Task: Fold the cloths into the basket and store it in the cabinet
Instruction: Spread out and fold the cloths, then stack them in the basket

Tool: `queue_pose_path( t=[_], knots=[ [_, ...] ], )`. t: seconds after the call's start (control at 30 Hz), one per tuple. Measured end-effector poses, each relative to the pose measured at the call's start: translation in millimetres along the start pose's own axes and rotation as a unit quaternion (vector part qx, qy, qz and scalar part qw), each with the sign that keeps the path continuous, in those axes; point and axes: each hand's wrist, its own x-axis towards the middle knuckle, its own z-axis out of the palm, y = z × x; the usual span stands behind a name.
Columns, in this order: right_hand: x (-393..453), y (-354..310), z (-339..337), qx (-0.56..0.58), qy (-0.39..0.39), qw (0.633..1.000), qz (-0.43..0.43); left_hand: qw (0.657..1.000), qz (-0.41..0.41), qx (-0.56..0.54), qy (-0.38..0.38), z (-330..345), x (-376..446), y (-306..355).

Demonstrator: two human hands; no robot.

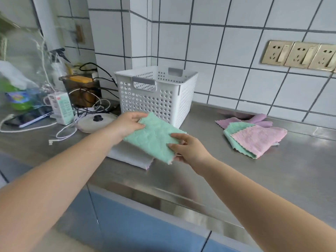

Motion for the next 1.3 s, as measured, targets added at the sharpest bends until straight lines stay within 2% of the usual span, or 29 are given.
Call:
queue_pose_path(
  t=[0.13,0.4,0.53,0.6,0.67,0.73,0.83,0.9,1.0,1.07,1.2,1.3],
  knots=[
    [22.3,1.5,35.9,-0.072,-0.012,0.997,0.009,0.993,-0.002,0.118,0.01,-27.7,5.5,-21.8],
    [49.3,15.8,57.5,-0.173,-0.012,0.984,0.037,0.995,-0.039,0.094,0.012,-44.3,14.7,-55.6],
    [56.3,22.2,57.8,-0.217,-0.008,0.976,0.032,0.99,-0.044,0.134,0.013,-41.9,20.1,-69.6],
    [57.5,24.8,58.8,-0.278,-0.01,0.96,0.014,0.983,-0.04,0.18,0.02,-39.9,20.9,-76.5],
    [56.4,27.6,58.3,-0.373,-0.013,0.928,-0.008,0.97,-0.033,0.238,0.024,-38.2,20.2,-79.3],
    [57.1,27.7,54.9,-0.404,0.013,0.915,0.0,0.945,0.011,0.325,0.046,-36.5,19.1,-76.2],
    [65.7,21.6,53.3,-0.457,0.095,0.883,-0.055,0.907,0.157,0.371,0.124,-25.8,17.8,-65.4],
    [72.1,19.3,63.3,-0.502,0.096,0.853,-0.104,0.894,0.203,0.385,0.103,-13.6,17.8,-59.7],
    [73.4,31.5,84.4,-0.556,0.028,0.824,-0.109,0.884,0.162,0.439,-0.018,3.4,20.3,-65.3],
    [72.9,42.2,87.8,-0.57,-0.007,0.817,-0.088,0.868,0.114,0.478,-0.067,4.6,23.0,-71.7],
    [71.5,52.3,76.6,-0.589,0.01,0.807,-0.047,0.86,0.04,0.504,-0.071,1.4,23.5,-77.0],
    [66.5,52.0,73.8,-0.593,0.009,0.804,-0.047,0.852,0.021,0.517,-0.074,4.2,21.2,-73.8]
  ],
)
